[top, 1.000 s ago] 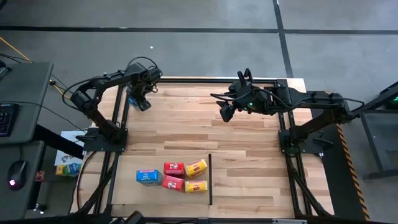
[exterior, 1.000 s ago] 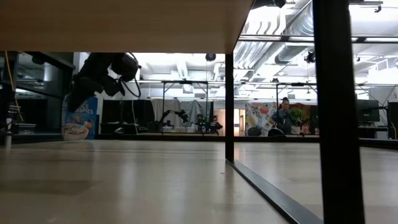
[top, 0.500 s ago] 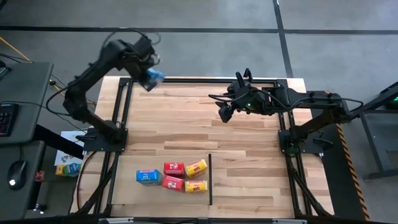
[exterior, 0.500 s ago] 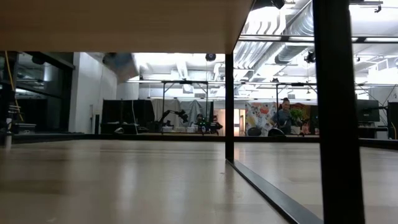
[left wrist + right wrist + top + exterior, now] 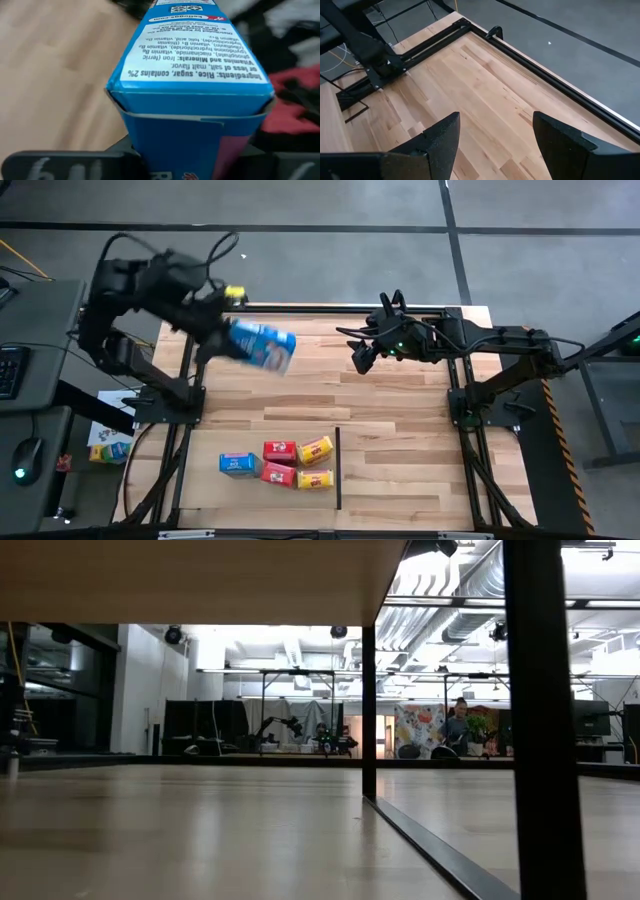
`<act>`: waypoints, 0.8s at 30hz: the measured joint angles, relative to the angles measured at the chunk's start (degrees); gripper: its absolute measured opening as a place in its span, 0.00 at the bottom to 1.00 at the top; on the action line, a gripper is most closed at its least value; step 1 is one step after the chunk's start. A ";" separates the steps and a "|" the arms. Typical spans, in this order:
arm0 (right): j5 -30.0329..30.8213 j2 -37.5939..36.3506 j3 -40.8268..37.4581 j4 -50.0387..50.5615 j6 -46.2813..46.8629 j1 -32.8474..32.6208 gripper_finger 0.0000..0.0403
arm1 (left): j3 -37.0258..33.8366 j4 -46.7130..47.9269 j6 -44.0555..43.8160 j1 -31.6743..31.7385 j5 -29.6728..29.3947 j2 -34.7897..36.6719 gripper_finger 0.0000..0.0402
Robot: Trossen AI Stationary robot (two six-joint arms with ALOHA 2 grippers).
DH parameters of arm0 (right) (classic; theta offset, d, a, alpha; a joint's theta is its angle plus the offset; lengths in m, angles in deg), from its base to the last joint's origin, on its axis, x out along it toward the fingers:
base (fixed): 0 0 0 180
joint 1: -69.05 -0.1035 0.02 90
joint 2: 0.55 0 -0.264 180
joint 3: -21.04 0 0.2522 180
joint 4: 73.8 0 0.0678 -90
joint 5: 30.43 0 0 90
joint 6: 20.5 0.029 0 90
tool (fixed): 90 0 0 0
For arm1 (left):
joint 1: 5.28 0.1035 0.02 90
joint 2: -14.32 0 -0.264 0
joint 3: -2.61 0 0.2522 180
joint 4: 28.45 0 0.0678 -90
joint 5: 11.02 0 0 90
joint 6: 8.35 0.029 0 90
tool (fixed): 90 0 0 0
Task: Stack cereal on shelf
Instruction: Put the blue cereal box on the shelf aligned with the other blue cereal box
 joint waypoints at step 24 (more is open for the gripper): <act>-5.23 0.00 0.02 -2.16 13.88 -0.11 0.60 | 0.01 0.12 -22.15 -63.21 -11.90 -14.37 0.23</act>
